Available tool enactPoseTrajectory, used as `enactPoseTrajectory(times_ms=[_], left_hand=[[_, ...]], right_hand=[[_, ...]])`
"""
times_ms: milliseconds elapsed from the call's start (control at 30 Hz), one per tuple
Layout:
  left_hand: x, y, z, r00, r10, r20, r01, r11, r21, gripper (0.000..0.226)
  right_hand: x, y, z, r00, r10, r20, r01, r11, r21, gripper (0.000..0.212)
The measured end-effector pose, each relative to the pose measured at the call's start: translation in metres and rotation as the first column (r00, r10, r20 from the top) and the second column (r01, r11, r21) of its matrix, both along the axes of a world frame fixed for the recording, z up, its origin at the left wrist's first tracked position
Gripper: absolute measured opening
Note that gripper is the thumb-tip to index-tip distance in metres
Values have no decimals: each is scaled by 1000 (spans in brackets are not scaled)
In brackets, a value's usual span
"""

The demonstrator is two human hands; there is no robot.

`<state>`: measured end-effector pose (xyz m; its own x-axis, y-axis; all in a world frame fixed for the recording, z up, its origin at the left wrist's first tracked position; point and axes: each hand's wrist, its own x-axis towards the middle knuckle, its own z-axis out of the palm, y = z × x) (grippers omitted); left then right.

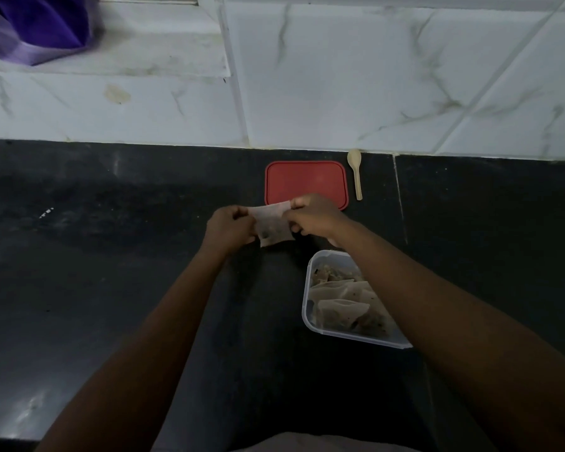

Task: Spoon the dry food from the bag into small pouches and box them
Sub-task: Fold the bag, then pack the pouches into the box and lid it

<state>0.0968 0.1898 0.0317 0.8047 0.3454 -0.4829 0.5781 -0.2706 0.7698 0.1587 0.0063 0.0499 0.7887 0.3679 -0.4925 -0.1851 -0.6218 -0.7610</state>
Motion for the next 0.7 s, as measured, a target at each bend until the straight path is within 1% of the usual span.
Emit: enactPoseTrajectory(times_ms=[133, 200, 300, 433, 500, 600, 700], left_hand=[[-13, -13, 28, 960, -151, 234, 161, 987, -21, 11], [-17, -23, 41, 935, -192, 297, 212, 977, -35, 10], [-26, -47, 57, 910, -207, 359, 255, 963, -91, 8], [-41, -74, 69, 877, -282, 388, 336, 938, -79, 12], [-49, -85, 71, 866, -325, 381, 373, 926, -59, 12], [-60, -99, 69, 854, -380, 355, 427, 902, -61, 4], [-69, -112, 64, 837, -429, 339, 467, 884, -34, 7]], right_hand=[[-12, -36, 29, 991, -112, 73, 100, 984, 147, 13], [-20, -55, 41, 985, -144, 91, 127, 976, 179, 13], [-40, -83, 60, 978, -185, 92, 163, 966, 202, 14], [-69, -115, 77, 971, -222, 91, 197, 953, 232, 16], [-81, -129, 81, 970, -222, 101, 197, 957, 214, 16], [-97, -148, 81, 974, -207, 94, 186, 964, 191, 16], [-110, -163, 76, 978, -194, 77, 179, 968, 175, 17]])
